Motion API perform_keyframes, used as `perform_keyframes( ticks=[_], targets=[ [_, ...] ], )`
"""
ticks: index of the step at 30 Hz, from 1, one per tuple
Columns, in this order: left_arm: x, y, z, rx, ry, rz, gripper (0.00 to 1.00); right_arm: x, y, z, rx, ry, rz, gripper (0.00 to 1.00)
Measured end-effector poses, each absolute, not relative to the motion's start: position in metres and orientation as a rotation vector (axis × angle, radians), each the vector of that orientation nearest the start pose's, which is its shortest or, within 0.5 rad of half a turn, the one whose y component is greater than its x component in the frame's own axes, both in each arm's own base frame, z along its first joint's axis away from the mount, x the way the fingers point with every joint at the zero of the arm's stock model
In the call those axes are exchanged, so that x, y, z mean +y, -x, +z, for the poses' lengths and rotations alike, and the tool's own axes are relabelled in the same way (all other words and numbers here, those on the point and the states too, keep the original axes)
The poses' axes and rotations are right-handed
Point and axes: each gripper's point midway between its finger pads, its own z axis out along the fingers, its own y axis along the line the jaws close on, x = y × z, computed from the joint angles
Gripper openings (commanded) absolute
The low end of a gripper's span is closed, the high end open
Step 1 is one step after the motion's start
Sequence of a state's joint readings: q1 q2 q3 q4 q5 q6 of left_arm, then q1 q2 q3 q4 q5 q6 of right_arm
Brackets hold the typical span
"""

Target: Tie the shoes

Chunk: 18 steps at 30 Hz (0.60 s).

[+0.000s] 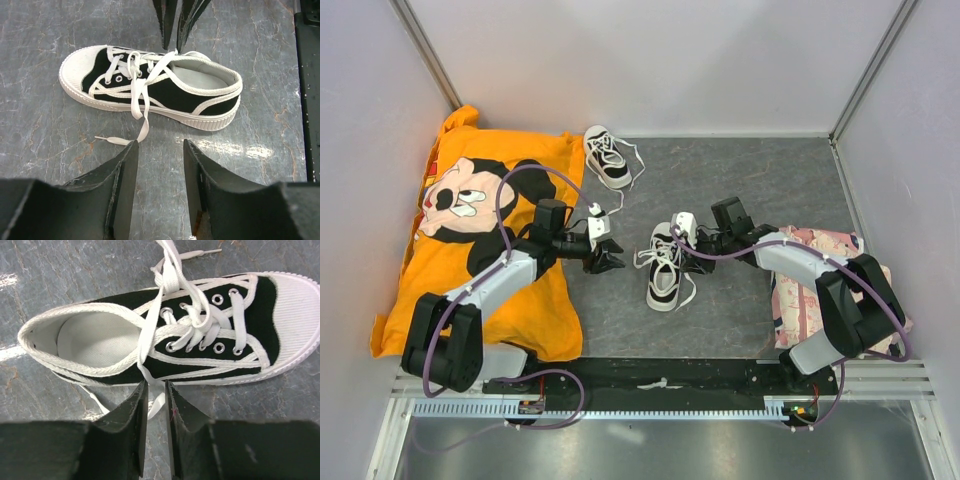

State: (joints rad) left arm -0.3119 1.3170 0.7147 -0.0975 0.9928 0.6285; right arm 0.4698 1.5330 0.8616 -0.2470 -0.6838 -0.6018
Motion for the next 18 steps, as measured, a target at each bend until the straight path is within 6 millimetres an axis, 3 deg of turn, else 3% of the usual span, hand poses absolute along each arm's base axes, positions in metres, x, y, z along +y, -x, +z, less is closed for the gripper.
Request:
perform_keyframes(
  ticks=[4, 8, 18],
  targets=[
    [-0.224, -0.260, 0.132, 1.541, -1.341, -0.906, 0.47, 0.242, -0.265, 0.071, 1.891, 1.426, 0.797, 0.00],
    [-0.225, -0.261, 0.134, 1.532, -1.343, -0.899, 0.46, 0.244, -0.263, 0.077, 1.900, 1.398, 0.810, 0.00],
    [-0.237, -0.258, 0.141, 1.435, -1.343, -0.811, 0.54, 0.253, -0.258, 0.118, 1.889, 1.241, 0.894, 0.00]
  ],
)
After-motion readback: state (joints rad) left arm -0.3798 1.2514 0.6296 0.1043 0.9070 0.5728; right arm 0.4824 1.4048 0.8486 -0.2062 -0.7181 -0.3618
